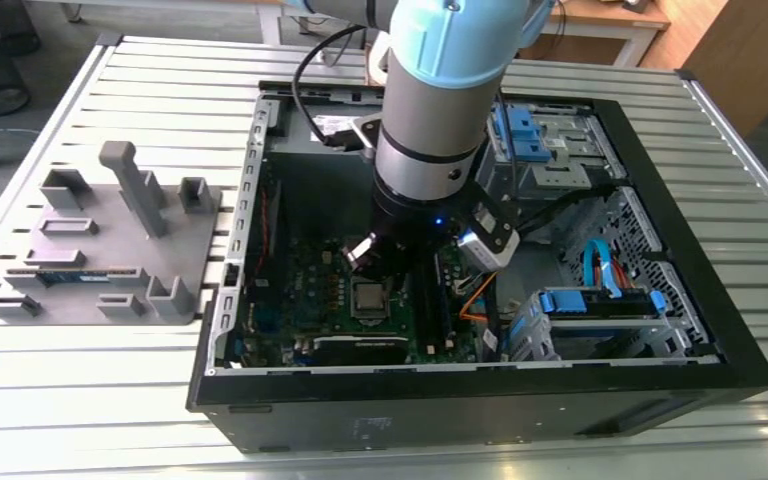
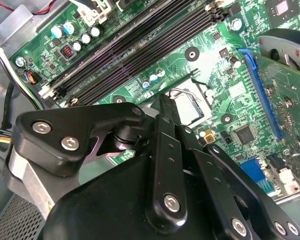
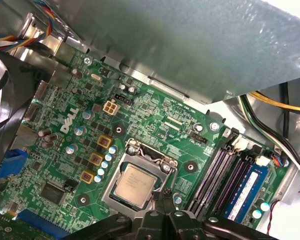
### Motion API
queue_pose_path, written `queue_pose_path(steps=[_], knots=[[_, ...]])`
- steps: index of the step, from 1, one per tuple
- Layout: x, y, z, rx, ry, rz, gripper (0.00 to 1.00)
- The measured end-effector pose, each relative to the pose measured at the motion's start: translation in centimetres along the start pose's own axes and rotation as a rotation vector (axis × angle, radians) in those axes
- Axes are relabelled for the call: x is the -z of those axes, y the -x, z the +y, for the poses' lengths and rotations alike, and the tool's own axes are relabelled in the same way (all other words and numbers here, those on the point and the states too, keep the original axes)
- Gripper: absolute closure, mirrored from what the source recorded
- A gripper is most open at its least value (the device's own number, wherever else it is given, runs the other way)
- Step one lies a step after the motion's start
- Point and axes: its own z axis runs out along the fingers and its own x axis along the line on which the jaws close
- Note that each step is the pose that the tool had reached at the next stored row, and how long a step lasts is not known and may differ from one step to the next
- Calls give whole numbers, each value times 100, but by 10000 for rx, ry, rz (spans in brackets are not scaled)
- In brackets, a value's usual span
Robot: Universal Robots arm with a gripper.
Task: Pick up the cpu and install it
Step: 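Install the first cpu locking lever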
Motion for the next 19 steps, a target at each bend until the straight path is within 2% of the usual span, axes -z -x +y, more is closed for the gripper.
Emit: queue_pose_path(steps=[9, 19], knots=[[-1, 14, -40, -1, 1, -1, 89], [-53, 5, -62, -1, 1, 0, 89]])
